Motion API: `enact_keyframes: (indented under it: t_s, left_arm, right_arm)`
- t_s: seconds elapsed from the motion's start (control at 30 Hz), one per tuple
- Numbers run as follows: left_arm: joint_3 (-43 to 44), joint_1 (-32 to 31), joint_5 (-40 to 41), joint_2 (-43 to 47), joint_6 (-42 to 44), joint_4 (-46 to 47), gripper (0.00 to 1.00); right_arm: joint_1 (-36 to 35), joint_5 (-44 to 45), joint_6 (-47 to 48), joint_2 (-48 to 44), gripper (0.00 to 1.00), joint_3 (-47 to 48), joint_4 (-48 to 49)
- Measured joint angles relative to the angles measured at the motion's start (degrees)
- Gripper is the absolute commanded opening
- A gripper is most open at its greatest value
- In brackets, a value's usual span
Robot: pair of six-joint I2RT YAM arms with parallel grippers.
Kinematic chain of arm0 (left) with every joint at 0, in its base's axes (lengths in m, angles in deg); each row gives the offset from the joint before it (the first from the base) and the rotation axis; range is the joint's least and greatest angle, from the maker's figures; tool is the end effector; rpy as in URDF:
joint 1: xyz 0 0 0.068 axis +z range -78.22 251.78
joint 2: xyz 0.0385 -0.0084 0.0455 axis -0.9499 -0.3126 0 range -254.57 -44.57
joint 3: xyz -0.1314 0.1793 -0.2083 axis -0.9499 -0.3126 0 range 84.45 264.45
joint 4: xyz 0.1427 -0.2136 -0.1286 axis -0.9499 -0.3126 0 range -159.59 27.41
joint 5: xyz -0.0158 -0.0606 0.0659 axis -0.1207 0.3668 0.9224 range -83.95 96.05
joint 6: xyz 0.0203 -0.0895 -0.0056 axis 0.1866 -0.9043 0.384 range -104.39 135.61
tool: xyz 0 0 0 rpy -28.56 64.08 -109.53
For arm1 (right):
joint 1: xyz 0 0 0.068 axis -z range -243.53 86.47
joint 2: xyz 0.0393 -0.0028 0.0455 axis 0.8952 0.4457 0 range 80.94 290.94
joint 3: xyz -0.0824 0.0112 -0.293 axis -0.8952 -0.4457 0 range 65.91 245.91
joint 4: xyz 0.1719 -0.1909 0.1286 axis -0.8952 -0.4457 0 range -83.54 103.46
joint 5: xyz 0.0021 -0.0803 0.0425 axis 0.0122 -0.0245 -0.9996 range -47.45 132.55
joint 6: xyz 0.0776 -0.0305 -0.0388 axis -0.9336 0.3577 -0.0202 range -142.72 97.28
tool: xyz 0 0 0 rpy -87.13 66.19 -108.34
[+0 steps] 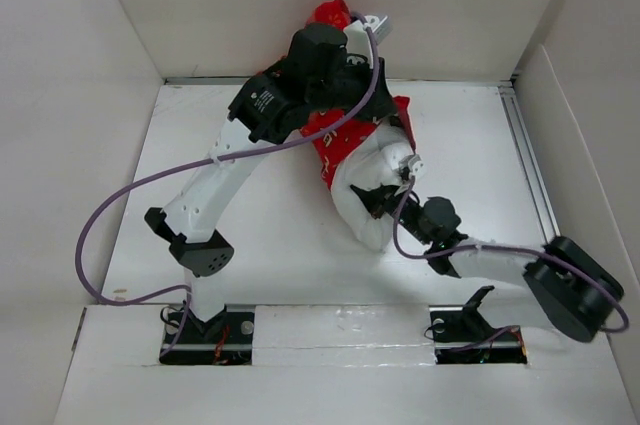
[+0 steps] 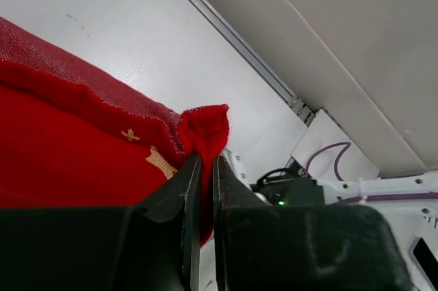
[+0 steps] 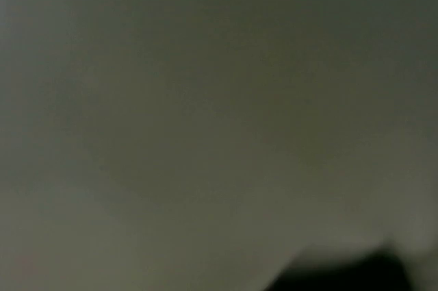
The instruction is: Put the pillow into the pillowcase
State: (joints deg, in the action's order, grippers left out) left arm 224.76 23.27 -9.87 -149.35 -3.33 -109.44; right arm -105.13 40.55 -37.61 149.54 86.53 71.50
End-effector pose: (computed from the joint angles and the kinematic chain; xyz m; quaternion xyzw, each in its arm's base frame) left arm 0.2698 -0.3393 0.5775 0.2804 0.7181 -0.4377 0.4627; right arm 0.2170 0.1966 0.2549 -0.1614 0.6218 0.3725 0.6697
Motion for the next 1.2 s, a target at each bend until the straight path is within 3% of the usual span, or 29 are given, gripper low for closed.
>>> enact_keyframes:
  t_s: [0.17,0.27,0.3,0.57,0.73,0.77,0.8,0.93,1.1,1.2]
  left_arm:
    - [-1.9,0.02,-1.99,-0.17,0.83,-1.03,0.0]
    - [-1.9,0.02,-3.96,-1.86,1.11,-0.9,0.0]
    - [-1.9,0.02,-4.46,-2.49,1.25,-0.68,0.0]
    - [2.73,0.31,-2.14,-4.85,4.76,-1.44,0.0]
    - [2.75,2.69,-0.87,-3.54,6.36,-1.49,0.0]
    - [2.69,2.95,-0.48,-3.45,6.54,-1.53,0.0]
    - [2.14,3.02,0.07,-3.45,6.86,-1.44,0.0]
    - [-4.74,2.67,1.27,-4.33,7.82,-0.55,0.0]
    - [-13.84,1.03,1.22,-13.07,7.98,3.26,0.0]
    - [-14.4,-0.5,-0.9,-19.23,7.89,5.38,0.0]
  right_arm:
    - [0.28,-1.57,-5.09,15.58,0.02,-1.97,13.14]
    - [0.39,-4.24,-7.85,19.52,0.04,-1.46,18.12]
    - [0.39,-5.53,-9.09,20.7,0.0,-0.85,19.32]
    - [-2.91,-15.15,-22.05,28.89,0.0,13.75,19.69]
    - [-7.98,-14.62,-26.1,30.08,0.02,23.82,18.53]
    - [-8.46,-14.03,-26.03,29.83,0.11,23.67,18.56]
    - [-8.72,-13.49,-25.86,29.68,0.38,23.04,18.51]
    - [-9.44,-10.54,-24.39,27.39,0.97,11.8,19.12]
    - [-13.86,2.38,-22.45,19.17,1.0,-15.17,18.23]
    - [-18.18,9.16,-22.14,9.51,1.0,-19.58,12.79]
